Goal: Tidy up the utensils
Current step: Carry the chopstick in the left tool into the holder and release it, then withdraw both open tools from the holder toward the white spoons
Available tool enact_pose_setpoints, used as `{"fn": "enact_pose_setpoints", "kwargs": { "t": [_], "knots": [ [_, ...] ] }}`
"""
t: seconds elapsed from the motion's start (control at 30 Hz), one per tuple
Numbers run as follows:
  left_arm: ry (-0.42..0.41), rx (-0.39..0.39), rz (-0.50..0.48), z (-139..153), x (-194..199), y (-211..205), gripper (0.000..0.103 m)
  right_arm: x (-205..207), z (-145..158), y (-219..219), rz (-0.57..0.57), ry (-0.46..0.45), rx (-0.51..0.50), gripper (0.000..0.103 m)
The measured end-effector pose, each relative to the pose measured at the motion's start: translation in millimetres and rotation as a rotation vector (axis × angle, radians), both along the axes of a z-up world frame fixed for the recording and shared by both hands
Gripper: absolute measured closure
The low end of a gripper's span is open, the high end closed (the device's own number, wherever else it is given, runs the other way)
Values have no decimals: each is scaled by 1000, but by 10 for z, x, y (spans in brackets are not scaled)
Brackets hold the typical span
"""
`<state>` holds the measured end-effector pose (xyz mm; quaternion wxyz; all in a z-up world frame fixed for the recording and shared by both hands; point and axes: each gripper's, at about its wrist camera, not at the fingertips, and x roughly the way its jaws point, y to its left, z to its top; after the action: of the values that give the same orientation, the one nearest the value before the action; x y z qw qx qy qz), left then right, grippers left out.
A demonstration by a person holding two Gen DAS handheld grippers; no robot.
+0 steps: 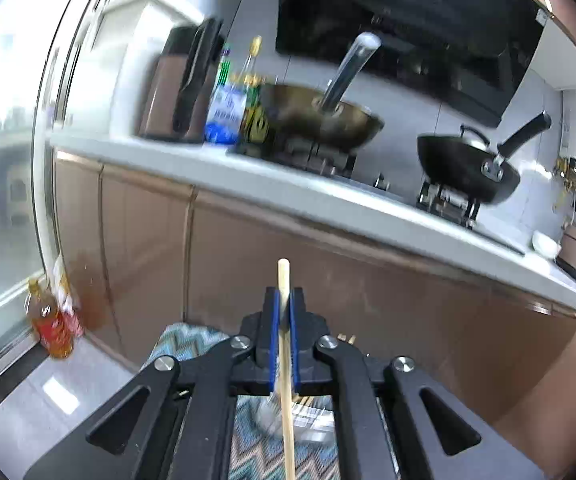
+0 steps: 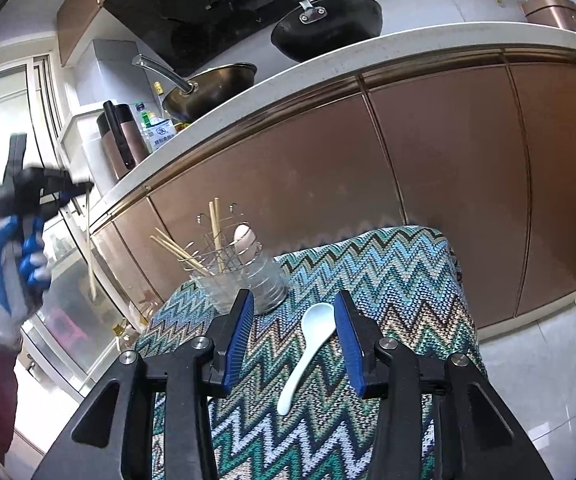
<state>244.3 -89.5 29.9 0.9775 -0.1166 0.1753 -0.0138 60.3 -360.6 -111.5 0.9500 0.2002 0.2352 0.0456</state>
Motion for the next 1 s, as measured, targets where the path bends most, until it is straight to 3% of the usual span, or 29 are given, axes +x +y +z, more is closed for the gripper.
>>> {"fn": "enact_pose_setpoints", "kwargs": {
  "t": [0.3, 0.47, 0.63, 0.77, 0.87, 1.0],
  "knots": [
    [-190, 38, 97, -112, 392, -493, 99, 82, -95, -205, -36, 19, -4, 60],
    [-212, 59, 143, -348, 598, -590, 99, 110, -115, -267, -49, 31, -19, 59],
    [-233, 128, 193, -614, 718, -642, 99, 155, -178, -288, -55, 53, -19, 58],
    [-214, 157, 187, -737, 735, -628, 97, 177, -220, -270, -53, 65, -14, 58],
    [-199, 149, 167, -725, 674, -564, 91, 180, -215, -228, -47, 66, -14, 57],
    [-199, 150, 135, -635, 511, -539, 72, 129, -154, -183, -45, 54, -18, 54]
  ]
}}
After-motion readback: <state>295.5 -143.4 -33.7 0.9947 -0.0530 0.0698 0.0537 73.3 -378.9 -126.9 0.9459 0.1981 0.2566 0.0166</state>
